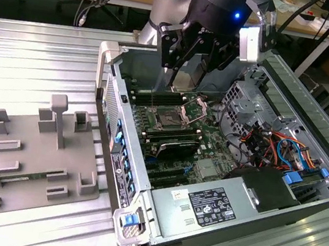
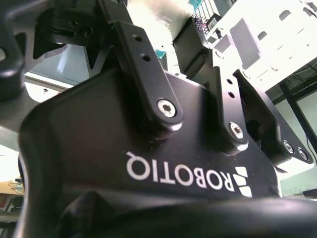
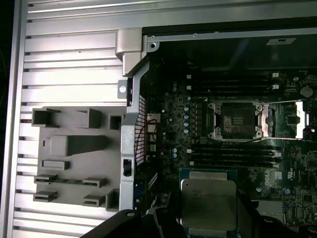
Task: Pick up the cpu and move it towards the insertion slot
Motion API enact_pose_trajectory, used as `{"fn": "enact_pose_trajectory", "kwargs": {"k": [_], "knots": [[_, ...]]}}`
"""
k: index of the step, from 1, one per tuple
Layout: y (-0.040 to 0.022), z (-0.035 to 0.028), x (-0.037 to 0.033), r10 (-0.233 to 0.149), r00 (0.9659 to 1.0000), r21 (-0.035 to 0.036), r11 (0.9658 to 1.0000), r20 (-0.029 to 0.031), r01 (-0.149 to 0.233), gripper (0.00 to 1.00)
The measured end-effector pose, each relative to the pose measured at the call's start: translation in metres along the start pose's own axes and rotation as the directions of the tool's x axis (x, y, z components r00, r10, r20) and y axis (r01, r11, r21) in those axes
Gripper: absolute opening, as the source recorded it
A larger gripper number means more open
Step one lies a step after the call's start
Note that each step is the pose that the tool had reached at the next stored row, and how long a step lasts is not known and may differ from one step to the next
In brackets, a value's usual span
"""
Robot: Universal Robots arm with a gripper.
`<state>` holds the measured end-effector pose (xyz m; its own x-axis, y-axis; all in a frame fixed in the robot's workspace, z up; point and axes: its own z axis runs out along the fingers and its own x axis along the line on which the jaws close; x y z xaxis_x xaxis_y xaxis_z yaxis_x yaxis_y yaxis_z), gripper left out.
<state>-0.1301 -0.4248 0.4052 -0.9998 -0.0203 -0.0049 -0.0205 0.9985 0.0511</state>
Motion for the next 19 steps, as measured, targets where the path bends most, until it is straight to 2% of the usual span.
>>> {"fn": "enact_pose_trajectory", "kwargs": {"k": [7,13,19], "knots": [[-0.0002,0.0002,-0.0076,0.0,1.0,-0.0001,1.0,0.0,0.0,0.54],[-0.0004,0.0003,-0.017,0.0,1.0,-0.0001,1.0,0.0,0.0,0.54],[-0.0005,0.0004,-0.0225,0.0,1.0,0.0,1.0,0.0,0.0,0.54]]}}
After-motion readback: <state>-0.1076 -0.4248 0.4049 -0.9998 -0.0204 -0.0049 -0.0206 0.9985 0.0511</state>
